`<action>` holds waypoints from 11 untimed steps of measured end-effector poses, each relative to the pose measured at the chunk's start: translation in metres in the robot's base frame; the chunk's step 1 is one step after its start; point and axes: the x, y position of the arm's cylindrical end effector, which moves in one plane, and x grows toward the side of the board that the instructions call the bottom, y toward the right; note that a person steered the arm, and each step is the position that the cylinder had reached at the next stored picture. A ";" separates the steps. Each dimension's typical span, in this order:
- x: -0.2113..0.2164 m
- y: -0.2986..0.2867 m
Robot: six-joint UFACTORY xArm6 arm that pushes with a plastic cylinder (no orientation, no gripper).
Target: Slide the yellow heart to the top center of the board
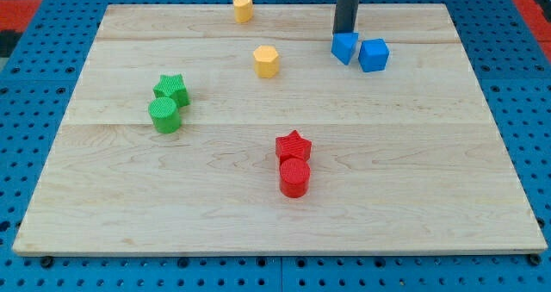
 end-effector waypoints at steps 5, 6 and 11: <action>-0.025 -0.166; -0.052 -0.231; -0.067 -0.122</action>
